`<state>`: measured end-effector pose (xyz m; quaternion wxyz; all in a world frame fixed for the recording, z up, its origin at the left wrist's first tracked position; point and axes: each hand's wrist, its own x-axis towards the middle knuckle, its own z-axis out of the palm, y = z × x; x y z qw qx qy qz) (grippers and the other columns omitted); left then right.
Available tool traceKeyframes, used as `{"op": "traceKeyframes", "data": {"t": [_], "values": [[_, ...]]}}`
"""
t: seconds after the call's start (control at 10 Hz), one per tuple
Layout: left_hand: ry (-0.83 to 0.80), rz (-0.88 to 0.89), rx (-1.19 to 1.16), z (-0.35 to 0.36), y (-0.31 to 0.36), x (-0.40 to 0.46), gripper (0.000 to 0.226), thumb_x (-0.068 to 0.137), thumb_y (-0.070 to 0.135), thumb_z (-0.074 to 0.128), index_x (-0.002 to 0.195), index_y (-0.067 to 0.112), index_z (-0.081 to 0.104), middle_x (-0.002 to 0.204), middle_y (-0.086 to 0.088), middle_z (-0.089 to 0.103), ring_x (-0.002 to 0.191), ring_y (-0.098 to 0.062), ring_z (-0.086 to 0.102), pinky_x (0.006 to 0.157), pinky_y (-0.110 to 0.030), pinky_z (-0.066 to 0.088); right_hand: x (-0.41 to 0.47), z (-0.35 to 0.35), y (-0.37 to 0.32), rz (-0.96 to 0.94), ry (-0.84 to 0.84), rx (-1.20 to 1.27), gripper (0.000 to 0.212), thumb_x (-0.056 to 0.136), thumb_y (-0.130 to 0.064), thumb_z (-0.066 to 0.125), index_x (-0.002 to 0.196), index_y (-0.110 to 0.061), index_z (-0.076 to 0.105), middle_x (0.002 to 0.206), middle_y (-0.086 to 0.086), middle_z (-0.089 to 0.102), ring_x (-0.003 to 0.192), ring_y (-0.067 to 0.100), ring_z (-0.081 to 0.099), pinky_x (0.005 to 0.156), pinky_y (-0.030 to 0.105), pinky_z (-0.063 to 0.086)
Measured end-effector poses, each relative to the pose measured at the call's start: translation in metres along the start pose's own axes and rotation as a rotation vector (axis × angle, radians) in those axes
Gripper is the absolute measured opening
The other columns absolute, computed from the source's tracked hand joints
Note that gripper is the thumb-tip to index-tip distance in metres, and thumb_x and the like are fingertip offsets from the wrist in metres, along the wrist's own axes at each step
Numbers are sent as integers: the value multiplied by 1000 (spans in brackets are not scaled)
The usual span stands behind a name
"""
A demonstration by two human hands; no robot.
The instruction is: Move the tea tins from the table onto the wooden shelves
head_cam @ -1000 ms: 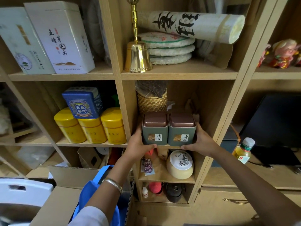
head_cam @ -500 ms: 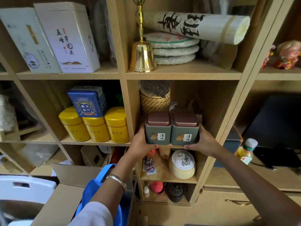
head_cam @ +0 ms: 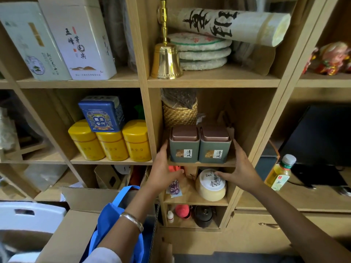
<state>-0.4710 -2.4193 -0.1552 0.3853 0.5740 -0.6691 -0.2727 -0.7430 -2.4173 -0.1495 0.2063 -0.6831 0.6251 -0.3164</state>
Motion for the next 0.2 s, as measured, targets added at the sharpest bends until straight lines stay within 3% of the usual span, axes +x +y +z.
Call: {"op": "traceKeyframes", "data": {"t": [0.1,0.2], "values": [[45,38,132,2,-3,-11,91,80,23,74,152,22,18,151,-2,33,141,-14,29,113,-27,27,-21,4,8,19,65,-58,106,74,-40,79,152,-22,10,156,3,26,140,19,31,107,28,28],[82,102,237,4,0,-24,80,85,24,68,150,15,23,149,-6,36,140,-19,32,114,-33,30,-33,3,5,-9,133,-132,72,84,-27,70,144,-10,33,142,10,42,131,23,43,99,22,29]]}}
